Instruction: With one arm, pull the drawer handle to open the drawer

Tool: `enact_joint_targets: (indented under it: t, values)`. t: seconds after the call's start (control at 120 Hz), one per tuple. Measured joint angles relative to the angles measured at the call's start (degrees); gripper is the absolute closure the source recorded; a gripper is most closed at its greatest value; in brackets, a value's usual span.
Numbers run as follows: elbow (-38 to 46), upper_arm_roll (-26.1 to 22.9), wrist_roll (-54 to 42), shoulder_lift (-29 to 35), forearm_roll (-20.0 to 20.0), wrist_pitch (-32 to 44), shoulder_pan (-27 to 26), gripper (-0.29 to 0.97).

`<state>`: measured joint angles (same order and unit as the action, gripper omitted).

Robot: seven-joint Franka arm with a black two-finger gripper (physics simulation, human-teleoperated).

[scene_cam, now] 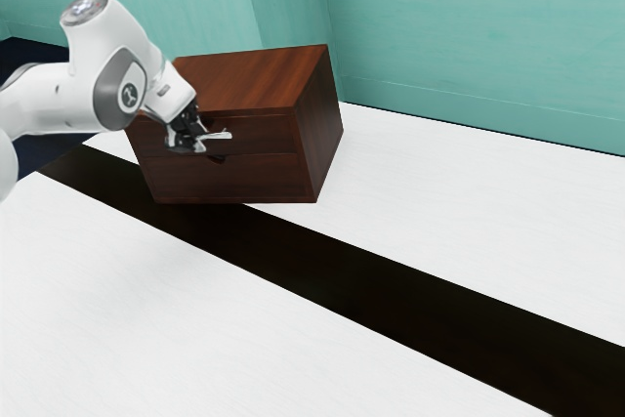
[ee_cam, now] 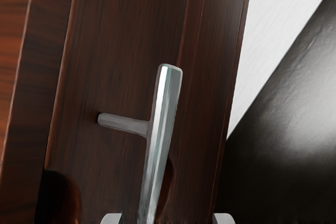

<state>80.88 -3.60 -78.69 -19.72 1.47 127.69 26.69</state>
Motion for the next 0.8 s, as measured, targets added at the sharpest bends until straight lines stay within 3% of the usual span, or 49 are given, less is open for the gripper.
enact_joint_targets:
  t: [0.8]
  values:
    - [4.01, -0.35, 1.38, 2.87, 0.04, 0.15, 0.09, 0.62]
